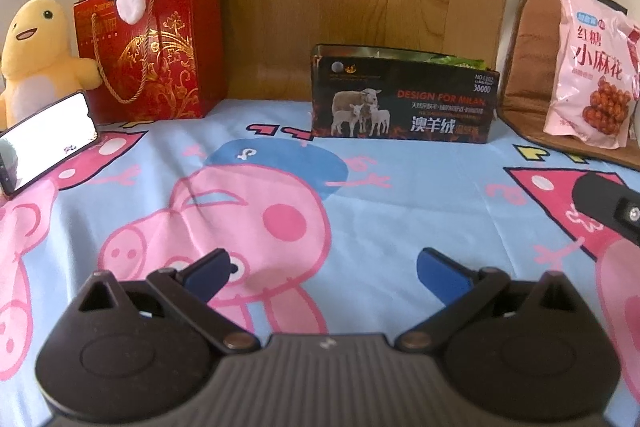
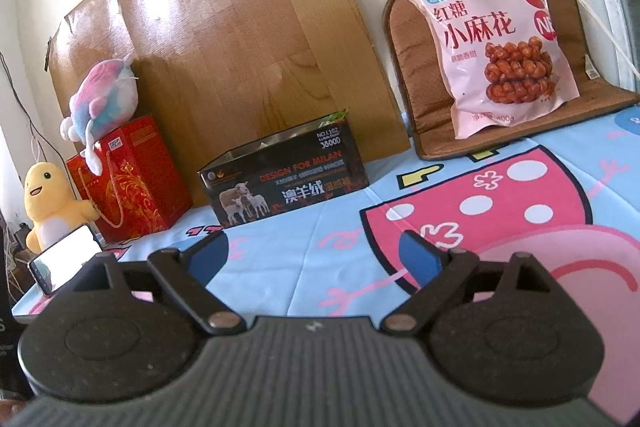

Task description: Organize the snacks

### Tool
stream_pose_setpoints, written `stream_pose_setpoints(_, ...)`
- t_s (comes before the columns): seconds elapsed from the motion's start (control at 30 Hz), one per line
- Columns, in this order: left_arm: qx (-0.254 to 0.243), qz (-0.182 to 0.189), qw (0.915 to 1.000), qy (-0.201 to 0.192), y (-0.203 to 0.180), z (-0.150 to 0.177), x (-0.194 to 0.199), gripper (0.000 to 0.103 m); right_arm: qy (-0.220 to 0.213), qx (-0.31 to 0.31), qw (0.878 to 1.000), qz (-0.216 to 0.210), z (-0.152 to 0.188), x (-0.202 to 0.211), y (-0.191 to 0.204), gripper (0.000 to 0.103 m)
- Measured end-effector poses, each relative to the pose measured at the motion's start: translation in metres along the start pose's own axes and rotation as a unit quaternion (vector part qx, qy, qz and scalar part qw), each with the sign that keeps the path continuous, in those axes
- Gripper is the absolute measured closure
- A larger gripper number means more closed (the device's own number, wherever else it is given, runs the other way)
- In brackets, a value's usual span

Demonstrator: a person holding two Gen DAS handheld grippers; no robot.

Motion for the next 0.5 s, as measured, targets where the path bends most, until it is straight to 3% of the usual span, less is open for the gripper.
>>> stream_pose_setpoints(0.13,-0.018,-0.022,0.9996,-0.004,0.001,-0.001,0.006,0.000,0.001,0.003,1.000,-0.001,0.000,0.000,0.001,0.009)
stream_pose_setpoints(0.5,-0.014,-0.008,0.9994,-0.030,0.005,-0.019,0.049,0.000,0.039,-0.019,0.999,-0.003,0.002,0.025,0.003,0.008)
Point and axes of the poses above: each gripper's, at about its wrist camera, not at the fingertips, and x roughly against the way its jaws point, y to its left, z to its underside, the point moved 8 cm from there along -x, roughly the way its jaws point, and after that the axes turned 10 degrees about -y, right-handed, at the moved point
